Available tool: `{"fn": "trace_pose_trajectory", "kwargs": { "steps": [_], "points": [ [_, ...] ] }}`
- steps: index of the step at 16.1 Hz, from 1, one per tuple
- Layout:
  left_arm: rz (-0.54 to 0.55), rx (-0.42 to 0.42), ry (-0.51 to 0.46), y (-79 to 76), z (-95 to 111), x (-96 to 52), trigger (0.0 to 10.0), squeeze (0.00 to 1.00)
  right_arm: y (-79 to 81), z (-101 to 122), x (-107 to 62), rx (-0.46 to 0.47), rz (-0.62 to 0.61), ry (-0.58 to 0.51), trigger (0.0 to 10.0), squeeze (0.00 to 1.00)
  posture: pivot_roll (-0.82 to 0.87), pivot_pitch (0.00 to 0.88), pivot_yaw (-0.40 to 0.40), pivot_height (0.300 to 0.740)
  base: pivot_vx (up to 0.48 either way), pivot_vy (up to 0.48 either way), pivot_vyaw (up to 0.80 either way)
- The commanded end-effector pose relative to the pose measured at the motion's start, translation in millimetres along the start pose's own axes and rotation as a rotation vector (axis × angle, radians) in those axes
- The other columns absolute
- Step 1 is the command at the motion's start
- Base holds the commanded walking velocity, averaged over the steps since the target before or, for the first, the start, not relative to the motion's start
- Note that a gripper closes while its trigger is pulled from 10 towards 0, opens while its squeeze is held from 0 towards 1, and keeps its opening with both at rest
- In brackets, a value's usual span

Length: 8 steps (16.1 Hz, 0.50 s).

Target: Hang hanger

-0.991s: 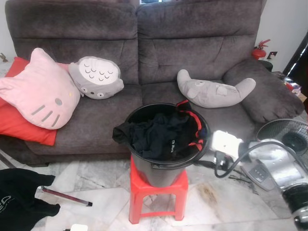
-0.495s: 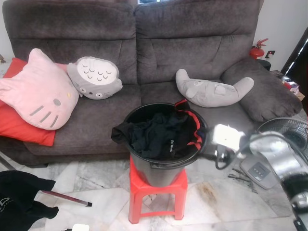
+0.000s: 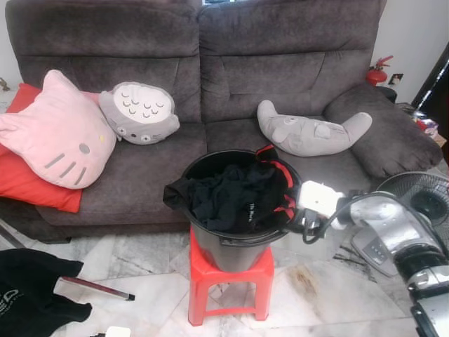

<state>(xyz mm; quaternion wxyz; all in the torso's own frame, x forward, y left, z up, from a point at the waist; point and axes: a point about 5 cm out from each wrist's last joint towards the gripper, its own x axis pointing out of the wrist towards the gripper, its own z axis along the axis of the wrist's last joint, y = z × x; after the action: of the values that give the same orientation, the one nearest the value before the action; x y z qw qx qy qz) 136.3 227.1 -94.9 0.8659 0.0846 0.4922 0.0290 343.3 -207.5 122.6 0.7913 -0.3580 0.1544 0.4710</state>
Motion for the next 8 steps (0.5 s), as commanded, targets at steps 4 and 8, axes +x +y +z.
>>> {"fn": "trace_pose_trajectory", "kwargs": {
  "steps": [4,8],
  "points": [
    [-0.003,0.021,0.011,0.4,-4.7,-1.1,10.0,0.0,-4.0,10.1,5.9,-0.041,-0.003,-0.02,10.0,0.0,-0.09,0.015,0.016,0.74,0.0,0.0,0.0],
    [-0.007,0.019,0.013,0.3,-5.3,-1.2,10.0,0.0,-7.9,16.1,11.8,-0.065,-0.032,-0.028,10.0,0.0,-0.09,0.015,0.013,0.74,0.0,0.0,0.0]
  ]
}}
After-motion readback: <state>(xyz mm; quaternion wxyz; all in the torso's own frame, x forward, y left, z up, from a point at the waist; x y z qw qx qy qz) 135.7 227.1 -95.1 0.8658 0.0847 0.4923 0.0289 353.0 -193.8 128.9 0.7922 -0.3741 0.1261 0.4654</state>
